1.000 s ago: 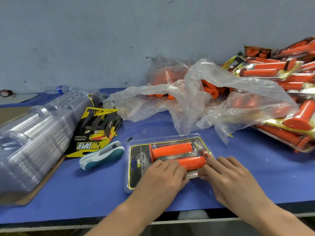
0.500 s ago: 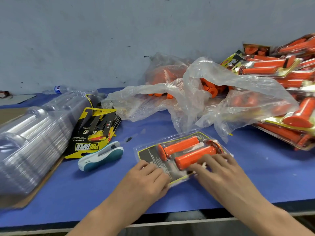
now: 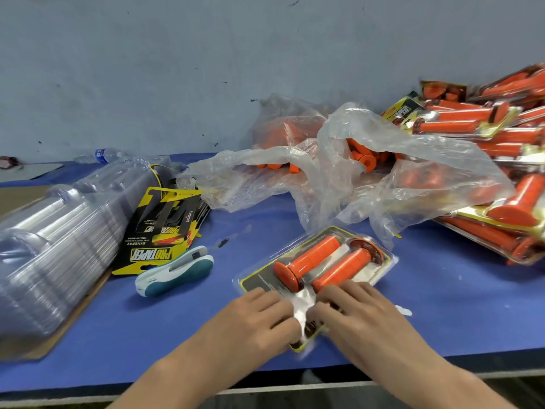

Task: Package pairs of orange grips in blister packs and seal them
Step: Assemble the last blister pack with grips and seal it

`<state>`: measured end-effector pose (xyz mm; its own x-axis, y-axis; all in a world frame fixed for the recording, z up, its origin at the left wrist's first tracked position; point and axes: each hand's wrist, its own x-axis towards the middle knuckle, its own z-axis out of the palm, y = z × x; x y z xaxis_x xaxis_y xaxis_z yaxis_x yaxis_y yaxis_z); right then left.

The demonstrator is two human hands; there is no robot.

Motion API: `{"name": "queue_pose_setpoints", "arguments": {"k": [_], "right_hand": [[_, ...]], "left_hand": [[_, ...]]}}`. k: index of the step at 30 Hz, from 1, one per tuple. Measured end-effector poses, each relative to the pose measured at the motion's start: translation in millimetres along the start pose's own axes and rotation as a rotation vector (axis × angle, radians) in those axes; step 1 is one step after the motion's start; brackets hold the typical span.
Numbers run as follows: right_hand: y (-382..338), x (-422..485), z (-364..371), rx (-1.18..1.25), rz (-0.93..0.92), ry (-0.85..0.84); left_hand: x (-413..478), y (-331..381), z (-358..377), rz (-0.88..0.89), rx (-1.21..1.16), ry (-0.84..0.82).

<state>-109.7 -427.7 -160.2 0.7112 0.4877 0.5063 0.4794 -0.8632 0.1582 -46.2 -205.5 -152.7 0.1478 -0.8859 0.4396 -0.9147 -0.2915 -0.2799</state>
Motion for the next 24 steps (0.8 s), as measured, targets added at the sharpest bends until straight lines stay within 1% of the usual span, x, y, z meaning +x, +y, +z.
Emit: {"name": "queue_pose_setpoints", "arguments": {"k": [3,6,8,11,15,17,19,22,24], "right_hand": [[-7,0,1,0.073,0.002,0.018],[2,-5,-7,0.141,0.061,0.004],[10,-8,-13,0.162,0.045,-0.026],[9,-6,-14,0.058,-0.015,-0.041],[-14,-8,6,0.012,0.017,0.033],[-13,-12,10,-0.029,0.013,0.024],[0,-16,6,-0.056,-0.046,-0.009],[24,-15,-9,0.07,-0.108,-0.036],[34,-20,-14,0.06,-0.088,-0.053]], "left_hand": [[-4,-4,0,-0.008,-0.042,0.008],[-14,-25,-5,-0.101,0.026,-0.016],[-15,-30,-7,-0.13,0.057,-0.049],[-10,-20,-6,-0.116,0.093,-0.04],[-3,2,-4,-0.105,0.137,-0.022],[-2,9,-3,-0.112,0.108,-0.011],[-4,4,-4,-0.097,0.05,0.012],[-5,-15,-8,-0.062,-0.028,0.008],[-1,-18,-8,-0.067,-0.058,0.014]]}}
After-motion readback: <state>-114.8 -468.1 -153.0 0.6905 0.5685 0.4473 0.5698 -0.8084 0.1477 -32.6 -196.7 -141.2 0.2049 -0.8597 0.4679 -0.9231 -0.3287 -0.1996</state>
